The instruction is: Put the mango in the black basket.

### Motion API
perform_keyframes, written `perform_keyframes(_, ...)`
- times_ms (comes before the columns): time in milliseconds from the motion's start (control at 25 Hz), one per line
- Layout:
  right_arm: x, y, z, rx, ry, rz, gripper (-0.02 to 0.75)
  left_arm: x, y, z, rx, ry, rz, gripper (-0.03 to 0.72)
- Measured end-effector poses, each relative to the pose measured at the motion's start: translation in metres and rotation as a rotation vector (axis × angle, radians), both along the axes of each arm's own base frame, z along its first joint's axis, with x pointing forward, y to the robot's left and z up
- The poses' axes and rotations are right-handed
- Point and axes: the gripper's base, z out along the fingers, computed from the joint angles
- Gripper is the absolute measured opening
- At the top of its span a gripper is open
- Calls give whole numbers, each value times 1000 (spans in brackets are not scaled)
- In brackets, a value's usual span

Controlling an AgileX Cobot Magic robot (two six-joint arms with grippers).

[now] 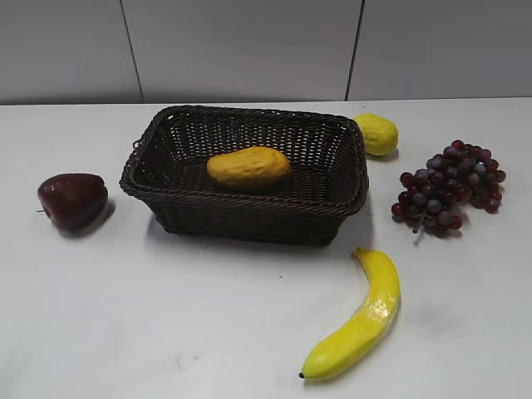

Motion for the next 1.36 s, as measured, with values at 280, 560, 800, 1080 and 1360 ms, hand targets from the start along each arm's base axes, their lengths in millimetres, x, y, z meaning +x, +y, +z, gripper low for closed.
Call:
perform_keyframes(280, -7, 4, -1, 39, -123, 38, 596, 0, 0, 0, 0, 0, 0, 450)
perform_keyframes(560, -29, 4, 0, 48, -281, 55, 596, 0, 0, 0, 0, 0, 0, 450)
perform_keyframes(800, -31, 5, 1, 51, -295, 59, 596, 0, 0, 0, 1, 0, 1, 450)
perform_keyframes(1080, -31, 5, 0, 51, -294, 59, 596, 0, 0, 0, 1, 0, 1, 450)
perform_keyframes(1360, -31, 5, 0, 51, -294, 60, 596, 0, 0, 0, 1, 0, 1, 450)
